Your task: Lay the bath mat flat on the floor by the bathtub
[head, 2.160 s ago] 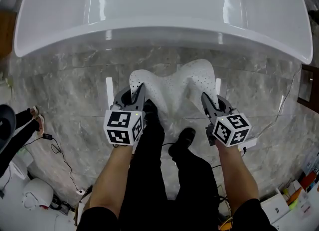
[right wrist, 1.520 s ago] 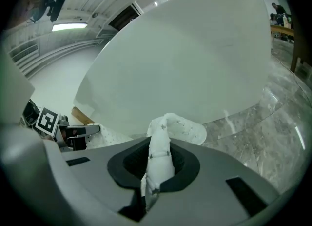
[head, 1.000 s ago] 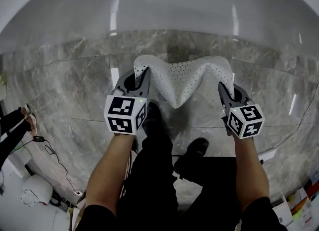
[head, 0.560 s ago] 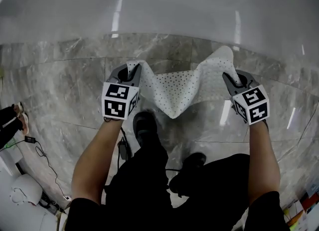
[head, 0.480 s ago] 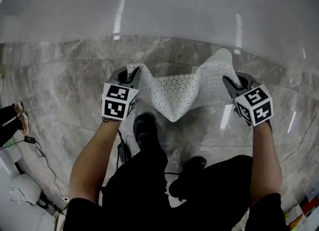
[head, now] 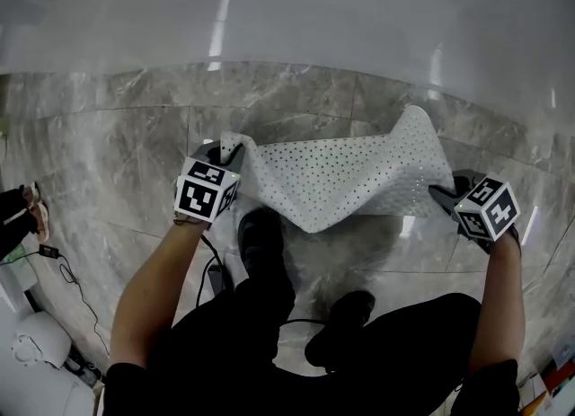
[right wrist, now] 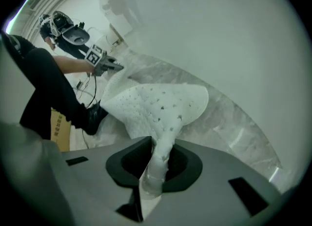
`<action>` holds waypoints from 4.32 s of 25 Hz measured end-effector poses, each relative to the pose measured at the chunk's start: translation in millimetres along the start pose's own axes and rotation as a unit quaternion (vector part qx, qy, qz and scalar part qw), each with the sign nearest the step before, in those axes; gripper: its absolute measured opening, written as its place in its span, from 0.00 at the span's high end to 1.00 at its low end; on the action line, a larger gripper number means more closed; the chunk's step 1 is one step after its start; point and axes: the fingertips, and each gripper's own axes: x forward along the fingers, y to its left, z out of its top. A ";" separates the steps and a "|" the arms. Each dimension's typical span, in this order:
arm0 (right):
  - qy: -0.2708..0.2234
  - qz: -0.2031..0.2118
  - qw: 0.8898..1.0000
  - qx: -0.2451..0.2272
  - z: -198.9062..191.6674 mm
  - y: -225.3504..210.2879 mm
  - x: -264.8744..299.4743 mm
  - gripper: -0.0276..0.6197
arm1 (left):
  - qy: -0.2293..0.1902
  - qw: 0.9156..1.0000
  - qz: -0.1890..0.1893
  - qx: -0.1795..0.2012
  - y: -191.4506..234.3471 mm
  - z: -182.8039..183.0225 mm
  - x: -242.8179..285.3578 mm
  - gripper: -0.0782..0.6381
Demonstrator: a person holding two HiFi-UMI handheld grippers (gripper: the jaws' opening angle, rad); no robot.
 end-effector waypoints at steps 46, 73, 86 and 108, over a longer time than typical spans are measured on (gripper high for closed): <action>0.079 -0.121 0.979 -0.147 40.0 -4.3 60.8 0.68 | 0.134 0.943 -0.112 0.282 -36.2 37.6 -95.8 0.59; 0.080 -0.163 0.971 -0.154 -1.3 -27.3 82.2 0.59 | 0.228 0.919 -0.110 0.301 -57.0 -45.3 27.7 0.54; 0.094 -0.158 0.966 -0.182 -10.9 -34.6 100.8 0.54 | 0.215 0.915 -0.085 0.330 -66.2 -77.0 58.7 0.50; 0.089 -0.110 0.975 -0.171 5.5 -56.0 120.7 0.41 | 0.213 0.928 -0.084 0.294 -54.7 -76.7 62.4 0.46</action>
